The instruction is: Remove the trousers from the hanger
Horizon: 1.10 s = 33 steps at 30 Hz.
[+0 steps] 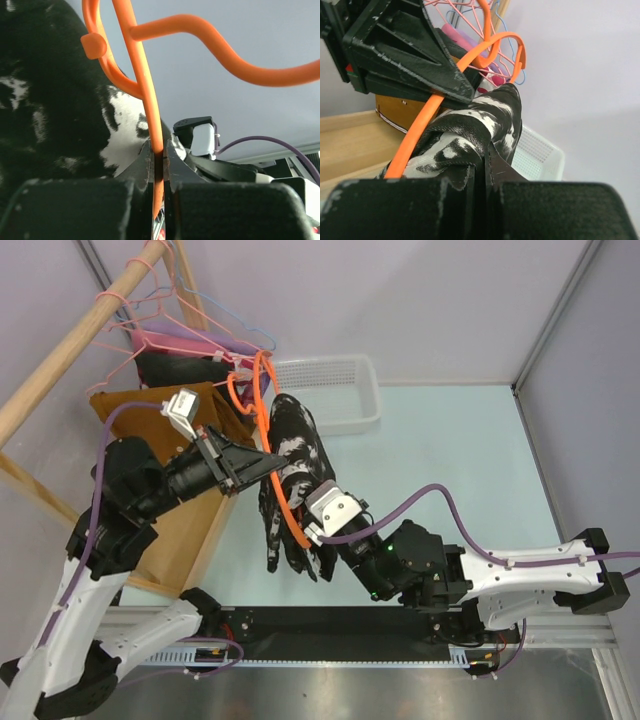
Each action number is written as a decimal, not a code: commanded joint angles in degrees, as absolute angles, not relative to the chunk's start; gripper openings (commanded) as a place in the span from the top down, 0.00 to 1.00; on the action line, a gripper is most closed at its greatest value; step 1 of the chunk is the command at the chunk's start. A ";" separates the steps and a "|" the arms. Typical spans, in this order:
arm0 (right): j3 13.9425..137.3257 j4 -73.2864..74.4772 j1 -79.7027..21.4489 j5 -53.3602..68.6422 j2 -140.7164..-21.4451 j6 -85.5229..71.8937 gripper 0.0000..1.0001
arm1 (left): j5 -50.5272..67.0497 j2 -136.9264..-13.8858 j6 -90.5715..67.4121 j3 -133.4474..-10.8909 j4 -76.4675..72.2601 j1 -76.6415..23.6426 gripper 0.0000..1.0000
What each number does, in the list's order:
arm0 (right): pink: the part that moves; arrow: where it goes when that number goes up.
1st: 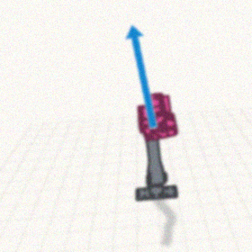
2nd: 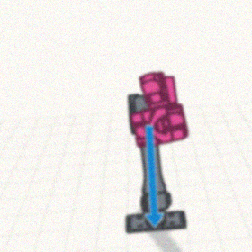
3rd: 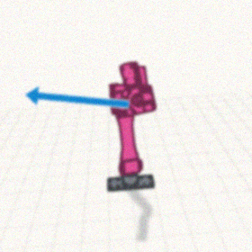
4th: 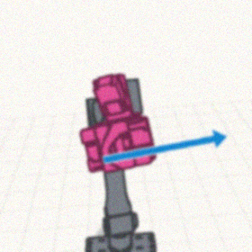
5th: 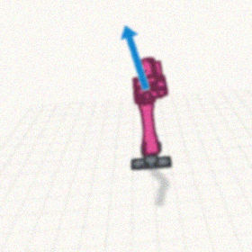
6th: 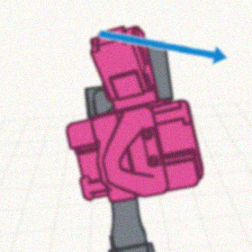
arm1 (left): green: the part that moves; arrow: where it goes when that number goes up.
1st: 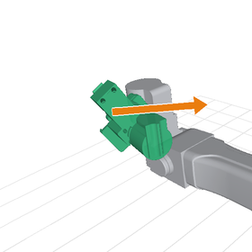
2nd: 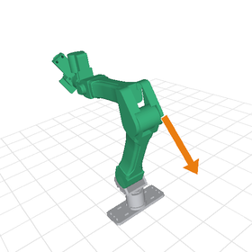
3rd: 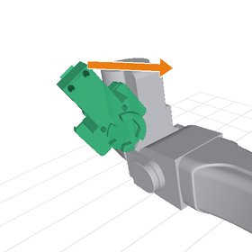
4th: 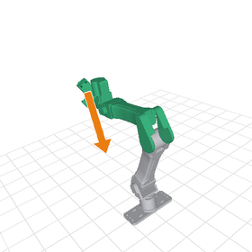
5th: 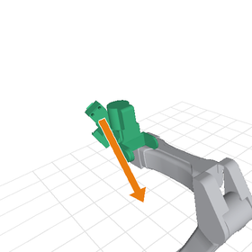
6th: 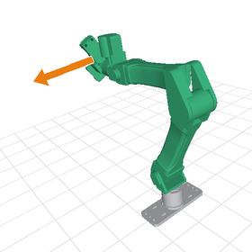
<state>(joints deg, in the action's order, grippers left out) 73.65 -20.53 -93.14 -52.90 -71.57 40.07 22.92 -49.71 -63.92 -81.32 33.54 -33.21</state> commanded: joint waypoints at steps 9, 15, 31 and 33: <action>79.45 -32.52 -92.11 -45.44 -66.09 41.75 1.00 | 17.31 -47.46 -56.25 -69.70 32.78 -32.17 1.00; 81.47 -30.07 -90.18 -43.86 -66.62 43.16 1.00 | 18.01 -44.22 -54.58 -64.70 32.26 -32.08 1.00; 84.89 -26.37 -89.56 -37.70 -63.37 44.38 1.00 | 19.08 -32.61 -54.23 -51.07 33.75 -32.08 1.00; 85.69 -27.15 -89.47 -38.93 -63.81 45.61 1.00 | 18.46 -31.56 -54.32 -48.88 34.01 -32.08 1.00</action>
